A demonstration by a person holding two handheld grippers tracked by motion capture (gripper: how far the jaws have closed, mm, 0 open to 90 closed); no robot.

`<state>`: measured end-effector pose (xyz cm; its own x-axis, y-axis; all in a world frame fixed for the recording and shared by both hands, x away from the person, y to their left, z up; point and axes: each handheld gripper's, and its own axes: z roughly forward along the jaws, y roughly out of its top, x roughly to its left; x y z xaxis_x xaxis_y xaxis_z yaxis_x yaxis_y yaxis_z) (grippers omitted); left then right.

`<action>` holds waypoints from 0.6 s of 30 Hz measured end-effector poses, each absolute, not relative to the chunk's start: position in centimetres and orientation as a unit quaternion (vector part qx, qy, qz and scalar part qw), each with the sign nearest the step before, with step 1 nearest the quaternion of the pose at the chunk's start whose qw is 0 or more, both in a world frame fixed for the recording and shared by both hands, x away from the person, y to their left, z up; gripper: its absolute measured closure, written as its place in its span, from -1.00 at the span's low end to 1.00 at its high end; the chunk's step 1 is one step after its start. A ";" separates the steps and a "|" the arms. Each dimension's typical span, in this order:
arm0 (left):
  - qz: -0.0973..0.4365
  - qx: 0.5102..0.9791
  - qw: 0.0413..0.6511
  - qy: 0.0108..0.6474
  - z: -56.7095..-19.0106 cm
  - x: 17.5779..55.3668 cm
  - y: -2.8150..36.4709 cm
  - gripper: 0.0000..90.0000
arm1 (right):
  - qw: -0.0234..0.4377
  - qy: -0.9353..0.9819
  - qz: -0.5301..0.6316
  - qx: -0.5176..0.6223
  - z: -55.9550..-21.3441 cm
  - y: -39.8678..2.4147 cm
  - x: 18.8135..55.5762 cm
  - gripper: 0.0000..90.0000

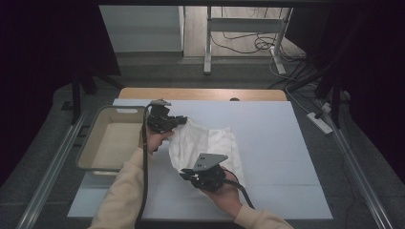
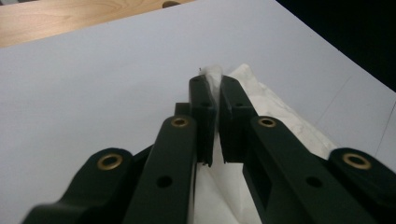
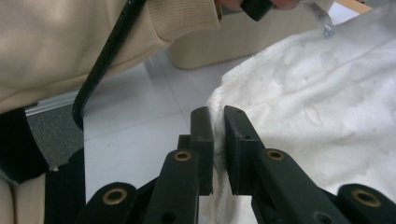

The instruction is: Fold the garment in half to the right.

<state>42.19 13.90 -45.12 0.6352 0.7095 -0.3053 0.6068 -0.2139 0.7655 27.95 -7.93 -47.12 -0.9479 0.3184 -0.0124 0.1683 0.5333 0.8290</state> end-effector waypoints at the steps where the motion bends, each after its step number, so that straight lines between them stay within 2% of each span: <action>1: 0.056 0.777 0.462 0.423 -45.1 42.2 13.9 0.86 | 0.081 0.872 0.462 0.140 -47.1 -7.9 28.0 0.83; 18: 0.047 0.784 0.459 0.415 -45.8 42.7 11.9 0.86 | 0.088 0.871 0.454 0.163 -47.7 -10.6 27.7 0.83</action>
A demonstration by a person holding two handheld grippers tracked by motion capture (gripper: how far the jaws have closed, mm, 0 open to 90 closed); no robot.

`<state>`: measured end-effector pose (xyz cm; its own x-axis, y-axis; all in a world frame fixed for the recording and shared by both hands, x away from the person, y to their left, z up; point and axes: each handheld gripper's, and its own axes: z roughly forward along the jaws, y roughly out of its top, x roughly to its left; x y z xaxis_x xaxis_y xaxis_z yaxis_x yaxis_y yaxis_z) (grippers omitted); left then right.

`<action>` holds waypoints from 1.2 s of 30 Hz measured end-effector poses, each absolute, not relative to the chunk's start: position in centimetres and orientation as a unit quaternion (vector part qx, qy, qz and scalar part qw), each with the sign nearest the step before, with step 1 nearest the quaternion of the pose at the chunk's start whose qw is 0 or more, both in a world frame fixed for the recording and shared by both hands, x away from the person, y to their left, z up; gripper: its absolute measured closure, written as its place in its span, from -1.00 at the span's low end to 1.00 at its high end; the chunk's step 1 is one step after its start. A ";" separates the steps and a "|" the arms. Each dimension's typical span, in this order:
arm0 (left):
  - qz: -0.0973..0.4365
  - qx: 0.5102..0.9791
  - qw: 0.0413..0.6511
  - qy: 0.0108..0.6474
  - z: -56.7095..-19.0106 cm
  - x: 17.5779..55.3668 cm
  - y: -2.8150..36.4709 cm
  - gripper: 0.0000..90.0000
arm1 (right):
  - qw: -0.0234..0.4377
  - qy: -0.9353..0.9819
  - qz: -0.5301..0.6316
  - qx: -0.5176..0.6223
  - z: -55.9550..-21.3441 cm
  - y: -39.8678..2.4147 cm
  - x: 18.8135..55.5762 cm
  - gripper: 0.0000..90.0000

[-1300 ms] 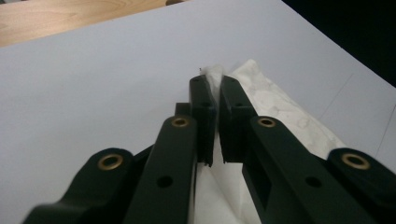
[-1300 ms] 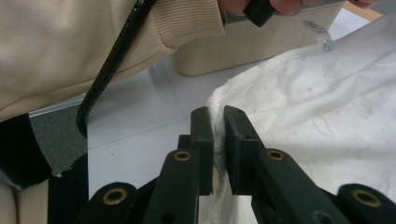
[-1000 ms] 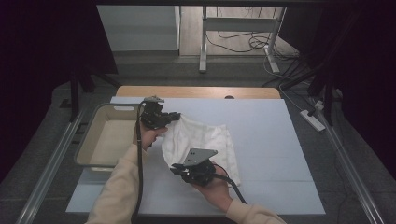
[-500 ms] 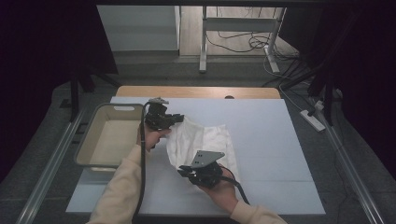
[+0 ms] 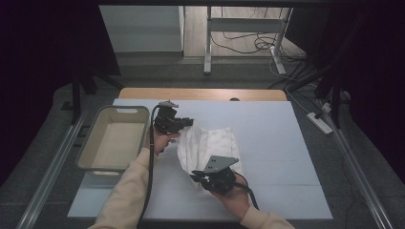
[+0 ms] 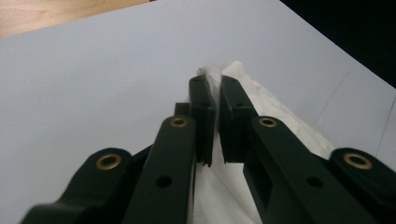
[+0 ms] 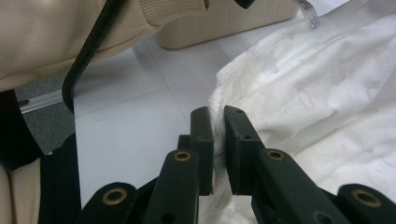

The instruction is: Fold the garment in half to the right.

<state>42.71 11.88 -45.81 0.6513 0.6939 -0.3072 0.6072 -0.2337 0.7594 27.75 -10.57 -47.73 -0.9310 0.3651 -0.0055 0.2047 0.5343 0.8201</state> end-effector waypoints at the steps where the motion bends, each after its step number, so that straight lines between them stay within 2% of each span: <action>1: 0.047 0.784 0.459 0.415 -45.8 42.7 11.9 0.86 | 0.088 0.871 0.454 0.163 -47.7 -10.6 27.7 0.83; 22: 0.040 0.800 0.443 0.403 -46.7 43.9 9.3 0.85 | 0.082 0.875 0.441 0.183 -48.6 -12.6 28.1 0.83; 36: 0.027 0.808 0.431 0.400 -47.3 44.9 7.1 0.85 | 0.092 0.874 0.428 0.211 -49.1 -15.5 28.5 0.83</action>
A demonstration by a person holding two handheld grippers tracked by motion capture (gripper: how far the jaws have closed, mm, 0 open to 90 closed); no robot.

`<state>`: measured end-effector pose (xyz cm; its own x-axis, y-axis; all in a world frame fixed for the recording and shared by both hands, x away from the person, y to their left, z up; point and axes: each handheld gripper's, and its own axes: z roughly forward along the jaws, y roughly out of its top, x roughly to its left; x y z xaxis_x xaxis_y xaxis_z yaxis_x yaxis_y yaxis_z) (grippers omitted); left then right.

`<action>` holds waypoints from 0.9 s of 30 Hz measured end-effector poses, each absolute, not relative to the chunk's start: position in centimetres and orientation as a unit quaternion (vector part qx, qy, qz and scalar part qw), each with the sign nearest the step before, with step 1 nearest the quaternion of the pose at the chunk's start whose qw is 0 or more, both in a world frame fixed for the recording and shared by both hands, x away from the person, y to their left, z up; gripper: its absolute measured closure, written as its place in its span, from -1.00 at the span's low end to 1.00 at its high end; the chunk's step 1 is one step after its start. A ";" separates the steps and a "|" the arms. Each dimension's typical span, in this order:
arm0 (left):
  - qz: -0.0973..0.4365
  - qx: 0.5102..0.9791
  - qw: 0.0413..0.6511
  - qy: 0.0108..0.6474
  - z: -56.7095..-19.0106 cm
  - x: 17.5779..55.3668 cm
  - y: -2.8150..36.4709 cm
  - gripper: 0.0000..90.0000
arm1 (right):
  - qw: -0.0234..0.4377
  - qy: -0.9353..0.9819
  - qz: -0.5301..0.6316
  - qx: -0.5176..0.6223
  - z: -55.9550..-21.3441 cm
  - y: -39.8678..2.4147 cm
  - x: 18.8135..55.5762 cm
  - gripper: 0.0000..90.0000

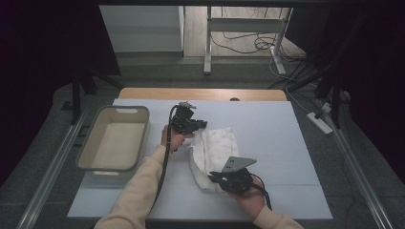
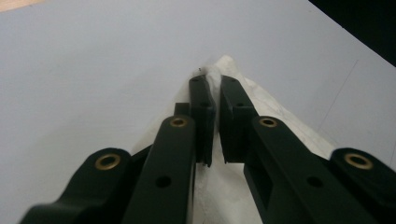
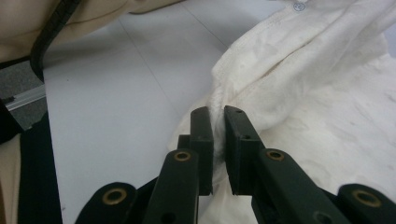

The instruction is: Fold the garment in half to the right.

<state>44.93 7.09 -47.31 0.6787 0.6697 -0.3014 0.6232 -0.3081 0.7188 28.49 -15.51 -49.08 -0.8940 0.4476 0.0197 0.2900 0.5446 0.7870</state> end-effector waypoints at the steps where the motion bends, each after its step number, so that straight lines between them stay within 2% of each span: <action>1: 0.027 0.808 0.431 0.400 -47.3 44.9 7.1 0.85 | 0.092 0.874 0.427 0.213 -49.1 -15.7 28.5 0.83; 13: 0.021 0.816 0.427 0.390 -47.3 45.7 4.6 0.85 | 0.098 0.870 0.424 0.231 -49.0 -17.7 28.3 0.83; 27: 0.020 0.826 0.411 0.385 -49.1 46.7 2.0 0.81 | 0.093 0.873 0.408 0.248 -49.5 -19.0 28.7 0.82</action>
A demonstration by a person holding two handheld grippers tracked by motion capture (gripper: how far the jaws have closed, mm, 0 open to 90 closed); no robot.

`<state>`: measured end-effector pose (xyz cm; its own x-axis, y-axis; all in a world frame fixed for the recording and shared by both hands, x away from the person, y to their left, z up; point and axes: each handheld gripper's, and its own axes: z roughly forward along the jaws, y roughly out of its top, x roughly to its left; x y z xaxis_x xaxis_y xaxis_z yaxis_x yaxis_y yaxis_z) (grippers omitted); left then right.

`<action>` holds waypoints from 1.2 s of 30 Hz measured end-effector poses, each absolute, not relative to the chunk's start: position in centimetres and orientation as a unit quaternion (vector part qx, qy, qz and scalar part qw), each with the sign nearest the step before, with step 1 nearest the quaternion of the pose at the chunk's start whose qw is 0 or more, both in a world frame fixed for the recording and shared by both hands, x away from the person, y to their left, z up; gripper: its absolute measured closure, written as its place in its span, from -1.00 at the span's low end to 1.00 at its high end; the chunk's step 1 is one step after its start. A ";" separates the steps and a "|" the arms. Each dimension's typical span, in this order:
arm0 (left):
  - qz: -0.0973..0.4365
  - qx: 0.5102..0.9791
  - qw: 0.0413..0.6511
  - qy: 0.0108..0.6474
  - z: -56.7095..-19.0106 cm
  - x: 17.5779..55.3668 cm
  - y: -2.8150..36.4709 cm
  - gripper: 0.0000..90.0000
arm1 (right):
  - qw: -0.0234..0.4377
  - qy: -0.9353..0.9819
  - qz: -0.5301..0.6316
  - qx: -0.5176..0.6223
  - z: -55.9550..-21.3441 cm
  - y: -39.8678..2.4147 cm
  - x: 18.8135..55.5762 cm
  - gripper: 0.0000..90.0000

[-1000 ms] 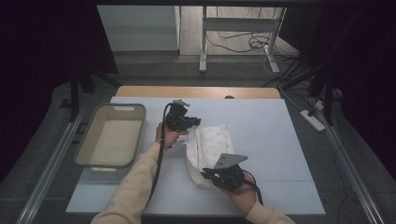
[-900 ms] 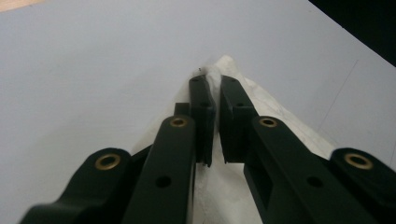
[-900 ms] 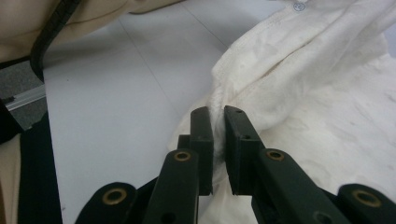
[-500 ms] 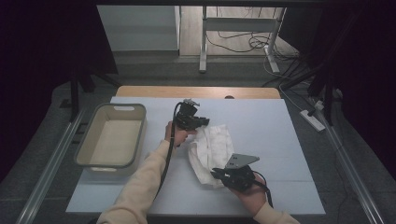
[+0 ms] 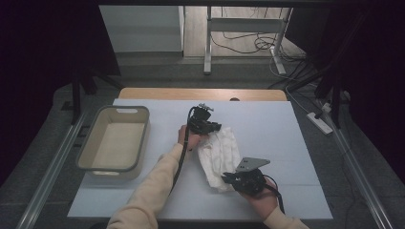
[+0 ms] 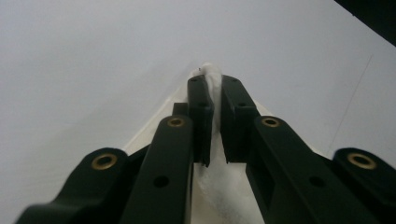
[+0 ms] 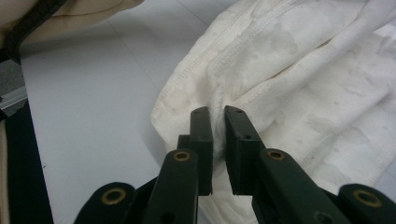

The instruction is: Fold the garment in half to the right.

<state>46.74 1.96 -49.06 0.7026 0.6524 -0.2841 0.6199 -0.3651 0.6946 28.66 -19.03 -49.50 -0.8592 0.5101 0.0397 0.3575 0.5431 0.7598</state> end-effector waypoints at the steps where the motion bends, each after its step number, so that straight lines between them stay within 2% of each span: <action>1: 0.018 0.826 0.413 0.384 -49.2 46.8 1.7 0.81 | 0.094 0.874 0.407 0.249 -49.5 -19.1 28.6 0.82; 16: 0.019 0.830 0.409 0.378 -49.2 47.2 0.5 0.77 | 0.094 0.873 0.399 0.265 -49.5 -20.3 28.8 0.80; 18: 0.023 0.830 0.411 0.377 -49.1 47.1 0.3 0.71 | 0.096 0.873 0.398 0.266 -49.5 -20.4 28.8 0.75; 19: 0.026 0.830 0.413 0.374 -49.0 47.0 0.3 0.58 | 0.098 0.872 0.398 0.267 -49.5 -20.5 28.8 0.69; 20: 0.032 0.831 0.413 0.372 -48.8 46.9 0.2 0.32 | 0.103 0.872 0.398 0.268 -49.5 -20.5 28.7 0.60; 21: 0.035 0.832 0.413 0.369 -48.6 46.8 0.2 -0.04 | 0.110 0.868 0.400 0.271 -49.3 -20.7 28.6 0.41; 22: 0.036 0.831 0.416 0.367 -48.4 46.7 0.2 -0.04 | 0.110 0.868 0.400 0.271 -49.3 -20.7 28.6 0.41; 23: 0.041 0.828 0.424 0.364 -47.8 46.5 0.5 -0.15 | 0.119 0.864 0.404 0.276 -49.1 -21.0 28.5 0.26; 24: 0.041 0.828 0.424 0.364 -47.8 46.5 0.5 -0.18 | 0.119 0.864 0.404 0.276 -49.1 -21.0 28.5 0.26; 25: 0.044 0.826 0.428 0.364 -47.5 46.3 0.7 -0.20 | 0.131 0.858 0.408 0.284 -48.8 -21.4 28.4 0.16; 27: 0.055 0.823 0.435 0.361 -46.4 45.8 1.5 -0.22 | 0.145 0.850 0.415 0.290 -48.5 -21.9 28.2 0.08; 33: 0.065 0.825 0.436 0.354 -45.4 44.3 2.8 -0.21 | 0.161 0.834 0.438 0.295 -46.9 -23.0 28.1 0.09; 36: 0.068 0.828 0.432 0.351 -45.4 43.8 3.1 -0.22 | 0.153 0.836 0.438 0.292 -46.7 -22.9 28.4 0.12</action>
<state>43.83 3.07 -45.39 0.7447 0.6395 -0.1909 0.5224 -0.3806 0.7631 28.43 -22.92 -46.74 -0.7821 0.6232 0.0001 0.3552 0.4457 0.8217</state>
